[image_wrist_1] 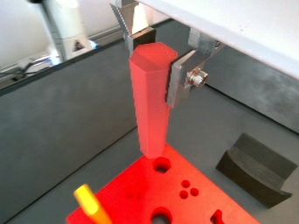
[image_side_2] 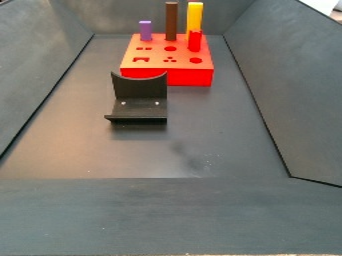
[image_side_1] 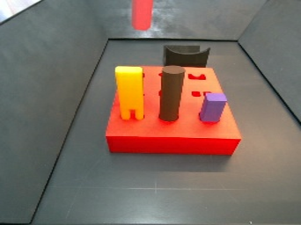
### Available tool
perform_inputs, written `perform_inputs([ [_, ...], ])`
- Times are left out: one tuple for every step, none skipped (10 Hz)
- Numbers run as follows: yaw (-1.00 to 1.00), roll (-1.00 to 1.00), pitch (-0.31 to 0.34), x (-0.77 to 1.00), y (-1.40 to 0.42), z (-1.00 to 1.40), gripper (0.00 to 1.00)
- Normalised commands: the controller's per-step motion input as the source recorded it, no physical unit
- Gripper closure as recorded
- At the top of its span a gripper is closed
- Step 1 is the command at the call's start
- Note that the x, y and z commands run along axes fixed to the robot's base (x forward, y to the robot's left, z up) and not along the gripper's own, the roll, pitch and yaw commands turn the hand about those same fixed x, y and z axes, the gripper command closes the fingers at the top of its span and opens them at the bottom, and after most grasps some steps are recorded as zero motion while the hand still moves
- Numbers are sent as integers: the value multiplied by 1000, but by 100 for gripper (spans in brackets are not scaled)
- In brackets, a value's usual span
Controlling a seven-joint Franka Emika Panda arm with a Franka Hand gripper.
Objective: Pick up the hexagon object. Move up. Place the hexagon object on the fixture. Regrasp the hexagon object. Move to above the board. Insert the hexagon object.
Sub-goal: Insert the hexagon object.
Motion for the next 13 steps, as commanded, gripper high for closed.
perform_inputs([
  [-414, -231, -114, 6, 371, -577, 100],
  [-429, -204, -100, 0, 366, -640, 100],
  [-786, -113, -90, 0, 66, -771, 100],
  [-937, -96, -134, 0, 0, -723, 100],
  [-937, -103, -199, 0, 0, -623, 100],
  [-709, -173, -204, -43, 37, -543, 100],
  [-463, -246, -259, -269, 189, -429, 100],
  [-363, -257, -250, -329, 286, -443, 100],
  [-340, -266, -277, -306, 300, -389, 100],
  [-377, -260, -281, -280, 260, -369, 100],
  [-429, -257, -286, -254, 203, -357, 100],
  [-457, -321, -324, -129, 134, -200, 100],
  [-374, -394, -290, 0, 197, -20, 100],
])
